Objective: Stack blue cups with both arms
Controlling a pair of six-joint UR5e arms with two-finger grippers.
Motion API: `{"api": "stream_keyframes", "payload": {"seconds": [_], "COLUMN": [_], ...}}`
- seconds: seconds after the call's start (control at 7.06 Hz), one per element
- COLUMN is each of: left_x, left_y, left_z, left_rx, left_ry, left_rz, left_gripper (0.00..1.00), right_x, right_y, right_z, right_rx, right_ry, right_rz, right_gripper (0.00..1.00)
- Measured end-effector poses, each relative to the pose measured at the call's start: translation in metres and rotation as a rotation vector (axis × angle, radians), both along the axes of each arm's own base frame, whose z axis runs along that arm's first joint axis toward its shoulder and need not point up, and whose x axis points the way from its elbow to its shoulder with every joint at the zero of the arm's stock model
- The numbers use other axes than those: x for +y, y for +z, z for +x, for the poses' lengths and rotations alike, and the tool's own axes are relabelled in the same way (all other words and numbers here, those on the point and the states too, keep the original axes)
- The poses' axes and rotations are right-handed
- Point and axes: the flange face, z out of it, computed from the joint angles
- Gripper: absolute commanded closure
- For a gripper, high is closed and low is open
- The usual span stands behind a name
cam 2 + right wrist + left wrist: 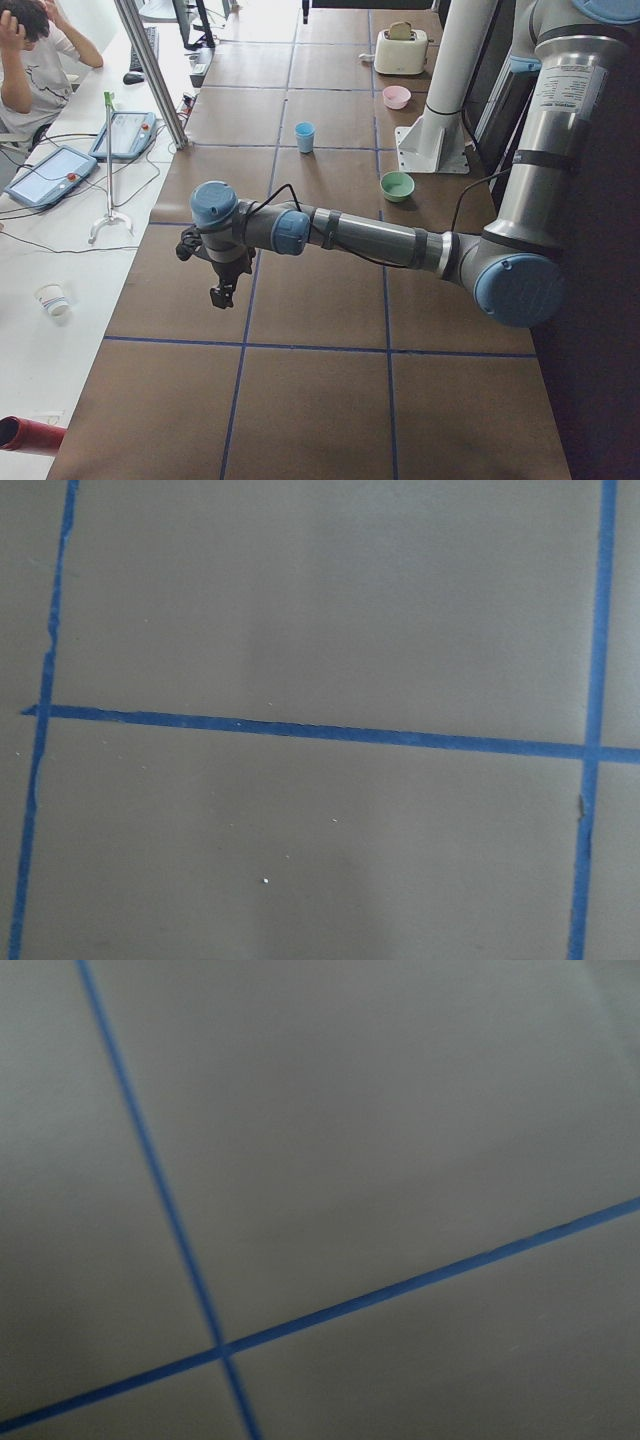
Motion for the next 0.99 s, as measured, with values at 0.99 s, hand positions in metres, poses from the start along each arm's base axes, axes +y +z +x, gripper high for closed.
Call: {"api": "stream_keyframes", "payload": {"seconds": [0.99], "left_x": [0.010], "left_y": [0.025], "left_z": [-0.010], "left_rx": [0.034], "left_ry": [-0.005], "left_rz": [-0.154], "left_gripper": [0.00], "right_x": [-0.010], "right_y": [0.033], "right_z": [0.020], "right_rx": [0.030], "right_ry": [0.006], "right_rz": [-0.033], "right_gripper": [0.01]}}
